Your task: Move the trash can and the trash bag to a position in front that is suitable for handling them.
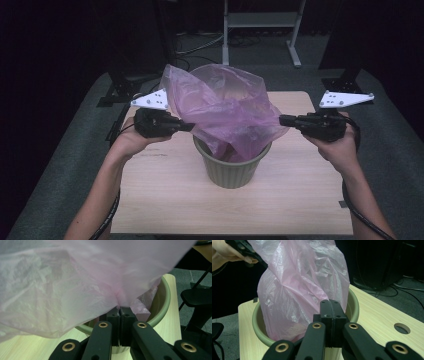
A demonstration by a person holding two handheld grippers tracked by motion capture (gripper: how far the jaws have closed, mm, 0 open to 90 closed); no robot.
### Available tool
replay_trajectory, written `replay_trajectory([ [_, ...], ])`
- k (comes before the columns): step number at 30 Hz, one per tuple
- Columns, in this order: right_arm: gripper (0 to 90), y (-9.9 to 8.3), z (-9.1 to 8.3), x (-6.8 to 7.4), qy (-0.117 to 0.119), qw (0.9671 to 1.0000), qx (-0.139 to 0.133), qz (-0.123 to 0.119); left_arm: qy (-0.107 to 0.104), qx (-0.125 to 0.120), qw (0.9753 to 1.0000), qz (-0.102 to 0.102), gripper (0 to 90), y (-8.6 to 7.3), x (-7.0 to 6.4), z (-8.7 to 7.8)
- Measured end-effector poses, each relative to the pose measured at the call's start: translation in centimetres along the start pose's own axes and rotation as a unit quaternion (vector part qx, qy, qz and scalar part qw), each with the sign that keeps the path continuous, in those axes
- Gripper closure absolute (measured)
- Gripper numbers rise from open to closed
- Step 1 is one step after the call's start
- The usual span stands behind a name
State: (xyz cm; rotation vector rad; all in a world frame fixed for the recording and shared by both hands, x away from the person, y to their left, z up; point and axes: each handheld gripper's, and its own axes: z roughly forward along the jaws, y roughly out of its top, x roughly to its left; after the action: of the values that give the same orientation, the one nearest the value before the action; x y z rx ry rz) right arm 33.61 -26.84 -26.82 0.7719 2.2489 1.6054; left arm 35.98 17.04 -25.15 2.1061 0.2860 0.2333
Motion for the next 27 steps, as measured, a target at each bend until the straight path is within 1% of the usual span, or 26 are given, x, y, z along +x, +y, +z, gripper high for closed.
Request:
replay_trajectory([
  [4, 90.0, -0.4, -0.5, -0.4, -0.010, 0.9999, 0.000, 0.005, 0.004, 0.000, 1.0000, -0.004, 88.3, -0.3, 0.2, -0.3],
  [9, 90.0, -0.8, -1.5, -1.0, -0.021, 0.9997, -0.006, 0.012, 0.010, -0.007, 0.9999, -0.009, 89.8, -0.4, 0.4, -0.9],
  [12, 90.0, -1.1, -1.8, -1.4, -0.029, 0.9995, -0.005, 0.015, 0.014, -0.012, 0.9998, -0.011, 89.8, -0.6, 0.5, -1.3],
  [15, 90.0, -1.5, -2.2, -1.7, -0.034, 0.9992, -0.004, 0.021, 0.016, -0.011, 0.9997, -0.015, 89.9, -1.0, 0.6, -1.7],
  [18, 90.0, -2.1, -2.4, -2.0, -0.039, 0.9988, 0.005, 0.027, 0.019, -0.012, 0.9995, -0.022, 89.9, -1.9, 0.8, -2.0],
  [22, 90.0, -3.0, -2.5, -2.2, -0.043, 0.9984, 0.015, 0.035, 0.018, -0.012, 0.9993, -0.031, 89.9, -3.4, 0.9, -2.0],
  [25, 90.0, -4.0, -2.4, -2.5, -0.046, 0.9976, 0.026, 0.044, 0.015, -0.014, 0.9987, -0.047, 89.9, -4.9, 1.1, -1.9],
  [27, 90.0, -4.7, -2.3, -2.8, -0.048, 0.9973, 0.032, 0.047, 0.015, -0.015, 0.9983, -0.054, 89.9, -5.7, 1.2, -1.8],
])
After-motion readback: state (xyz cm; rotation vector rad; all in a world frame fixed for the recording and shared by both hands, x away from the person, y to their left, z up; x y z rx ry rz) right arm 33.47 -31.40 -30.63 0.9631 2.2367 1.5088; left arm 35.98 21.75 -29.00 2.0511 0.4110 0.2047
